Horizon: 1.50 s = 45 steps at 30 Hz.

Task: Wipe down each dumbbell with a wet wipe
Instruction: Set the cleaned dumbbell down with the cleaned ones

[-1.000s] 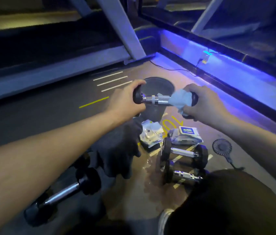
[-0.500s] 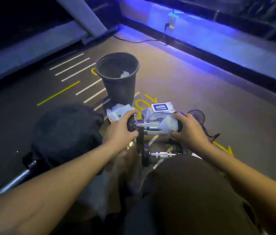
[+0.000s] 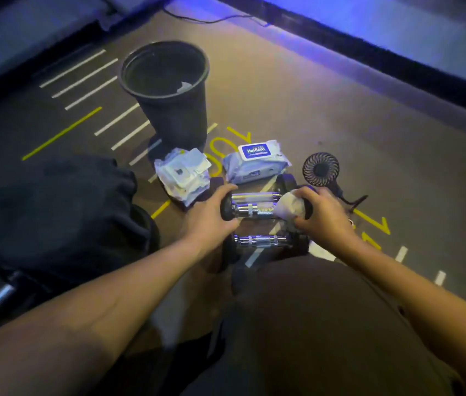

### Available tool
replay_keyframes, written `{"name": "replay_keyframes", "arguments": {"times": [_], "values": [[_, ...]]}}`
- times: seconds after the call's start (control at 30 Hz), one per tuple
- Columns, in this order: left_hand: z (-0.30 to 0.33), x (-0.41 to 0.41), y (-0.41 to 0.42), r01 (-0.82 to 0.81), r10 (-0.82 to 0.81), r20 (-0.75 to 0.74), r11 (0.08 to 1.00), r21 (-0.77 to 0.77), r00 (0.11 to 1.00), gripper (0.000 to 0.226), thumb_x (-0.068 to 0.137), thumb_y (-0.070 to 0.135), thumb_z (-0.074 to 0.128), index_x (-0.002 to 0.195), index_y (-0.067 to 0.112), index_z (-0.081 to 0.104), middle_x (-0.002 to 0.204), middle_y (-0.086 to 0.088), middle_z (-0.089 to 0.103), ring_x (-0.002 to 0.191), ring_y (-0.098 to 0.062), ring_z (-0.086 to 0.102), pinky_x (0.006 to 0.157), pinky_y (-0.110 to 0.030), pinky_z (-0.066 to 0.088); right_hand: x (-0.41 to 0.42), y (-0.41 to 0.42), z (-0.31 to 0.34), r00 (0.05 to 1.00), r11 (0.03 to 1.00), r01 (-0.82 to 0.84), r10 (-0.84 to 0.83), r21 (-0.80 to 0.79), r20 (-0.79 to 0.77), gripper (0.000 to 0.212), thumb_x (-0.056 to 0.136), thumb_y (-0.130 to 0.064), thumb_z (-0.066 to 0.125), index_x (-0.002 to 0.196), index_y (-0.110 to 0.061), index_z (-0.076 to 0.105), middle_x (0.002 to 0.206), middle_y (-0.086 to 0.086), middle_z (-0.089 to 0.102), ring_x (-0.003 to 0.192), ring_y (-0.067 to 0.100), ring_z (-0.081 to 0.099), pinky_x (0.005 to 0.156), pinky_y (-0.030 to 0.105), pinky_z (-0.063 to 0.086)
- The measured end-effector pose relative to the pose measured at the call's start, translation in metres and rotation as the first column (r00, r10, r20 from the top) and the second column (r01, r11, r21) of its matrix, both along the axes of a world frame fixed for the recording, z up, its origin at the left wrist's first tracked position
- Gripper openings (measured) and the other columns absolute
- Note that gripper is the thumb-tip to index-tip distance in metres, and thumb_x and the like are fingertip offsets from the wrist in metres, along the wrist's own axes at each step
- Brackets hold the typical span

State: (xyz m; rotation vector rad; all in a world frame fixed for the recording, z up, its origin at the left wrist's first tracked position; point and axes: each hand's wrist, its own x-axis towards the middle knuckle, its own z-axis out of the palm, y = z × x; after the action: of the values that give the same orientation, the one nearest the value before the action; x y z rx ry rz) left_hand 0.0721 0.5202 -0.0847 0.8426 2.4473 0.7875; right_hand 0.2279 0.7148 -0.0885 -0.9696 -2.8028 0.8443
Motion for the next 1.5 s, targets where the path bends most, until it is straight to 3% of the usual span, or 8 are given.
{"name": "replay_keyframes", "arguments": {"times": [0.13, 0.37, 0.47, 0.73, 1.1, 1.27, 1.4, 1.5], "values": [[-0.006, 0.0, 0.006, -0.018, 0.018, 0.013, 0.999, -0.038, 1.0, 0.071, 0.072, 0.037, 0.069, 0.137, 0.051, 0.042, 0.119, 0.007, 0.07, 0.108, -0.022, 0.066, 0.087, -0.041, 0.056, -0.004, 0.008, -0.01, 1.0, 1.0, -0.019, 0.019, 0.001, 0.023, 0.053, 0.074, -0.024, 0.08, 0.124, -0.024, 0.061, 0.116, 0.013, 0.054, 0.105, 0.038, 0.056, 0.085, 0.039, 0.048], [-0.009, 0.006, -0.001, 0.039, -0.042, -0.024, 0.994, -0.103, 0.999, 0.067, 0.084, 0.04, 0.071, 0.137, 0.053, 0.031, 0.118, 0.008, 0.069, 0.106, -0.02, 0.065, 0.082, -0.044, 0.057, 0.009, 0.005, -0.019, 0.997, 0.998, -0.059, 0.058, 0.022, 0.052, 0.055, 0.082, -0.027, 0.073, 0.131, -0.03, 0.049, 0.115, 0.007, 0.042, 0.089, 0.035, 0.059, 0.074, 0.034, 0.048], [-0.006, 0.004, -0.002, 0.051, -0.057, -0.042, 0.989, -0.137, 0.997, 0.07, 0.084, 0.046, 0.071, 0.139, 0.055, 0.03, 0.121, 0.011, 0.068, 0.109, -0.02, 0.064, 0.083, -0.043, 0.056, 0.009, 0.004, -0.019, 0.998, 0.998, -0.06, 0.06, 0.03, 0.018, 0.055, 0.08, -0.024, 0.073, 0.131, -0.028, 0.051, 0.117, 0.01, 0.044, 0.099, 0.035, 0.056, 0.082, 0.039, 0.051], [0.018, -0.007, -0.019, 0.083, -0.105, -0.115, 0.98, -0.181, 0.988, 0.07, 0.083, 0.05, 0.071, 0.142, 0.051, 0.034, 0.13, 0.011, 0.063, 0.107, -0.017, 0.064, 0.081, -0.035, 0.053, 0.001, -0.005, -0.001, 0.993, 0.978, -0.068, 0.085, 0.199, -0.076, 0.046, 0.07, -0.023, 0.08, 0.113, -0.016, 0.067, 0.138, 0.02, 0.048, 0.128, 0.041, 0.04, 0.102, 0.052, 0.038], [0.075, -0.031, -0.065, 0.061, -0.093, -0.25, 0.989, -0.132, 0.964, 0.069, 0.082, 0.056, 0.069, 0.143, 0.051, 0.036, 0.132, 0.004, 0.063, 0.116, -0.026, 0.062, 0.085, -0.037, 0.048, -0.049, -0.041, 0.061, 0.964, 0.96, -0.134, 0.184, 0.248, -0.191, 0.051, 0.067, -0.04, 0.059, 0.111, -0.018, 0.069, 0.126, 0.013, 0.057, 0.112, 0.039, 0.051, 0.093, 0.044, 0.04], [0.119, -0.049, -0.106, 0.07, -0.121, -0.341, 0.985, -0.158, 0.932, 0.072, 0.08, 0.057, 0.067, 0.143, 0.056, 0.031, 0.13, 0.006, 0.062, 0.118, -0.026, 0.06, 0.083, -0.04, 0.05, -0.082, -0.075, 0.106, 0.926, 0.926, -0.242, 0.31, 0.29, -0.217, 0.05, 0.07, -0.025, 0.07, 0.119, -0.018, 0.066, 0.131, 0.014, 0.054, 0.118, 0.037, 0.046, 0.097, 0.042, 0.036], [0.157, -0.068, -0.155, 0.007, -0.06, -0.405, 0.991, -0.131, 0.913, 0.074, 0.081, 0.053, 0.07, 0.145, 0.052, 0.033, 0.13, 0.007, 0.063, 0.121, -0.025, 0.059, 0.085, -0.037, 0.048, -0.121, -0.109, 0.144, 0.863, 0.885, -0.332, 0.425, 0.325, -0.275, 0.031, 0.07, -0.016, 0.076, 0.101, -0.015, 0.07, 0.12, 0.014, 0.057, 0.111, 0.037, 0.048, 0.091, 0.04, 0.036], [0.176, -0.08, -0.201, -0.061, 0.006, -0.43, 0.991, -0.115, 0.903, 0.073, 0.082, 0.053, 0.07, 0.145, 0.052, 0.033, 0.135, 0.005, 0.06, 0.123, -0.026, 0.058, 0.093, -0.041, 0.051, -0.153, -0.141, 0.167, 0.809, 0.828, -0.391, 0.518, 0.402, -0.278, 0.02, 0.072, -0.027, 0.074, 0.086, -0.014, 0.069, 0.104, 0.014, 0.061, 0.097, 0.038, 0.054, 0.081, 0.041, 0.04]]}}
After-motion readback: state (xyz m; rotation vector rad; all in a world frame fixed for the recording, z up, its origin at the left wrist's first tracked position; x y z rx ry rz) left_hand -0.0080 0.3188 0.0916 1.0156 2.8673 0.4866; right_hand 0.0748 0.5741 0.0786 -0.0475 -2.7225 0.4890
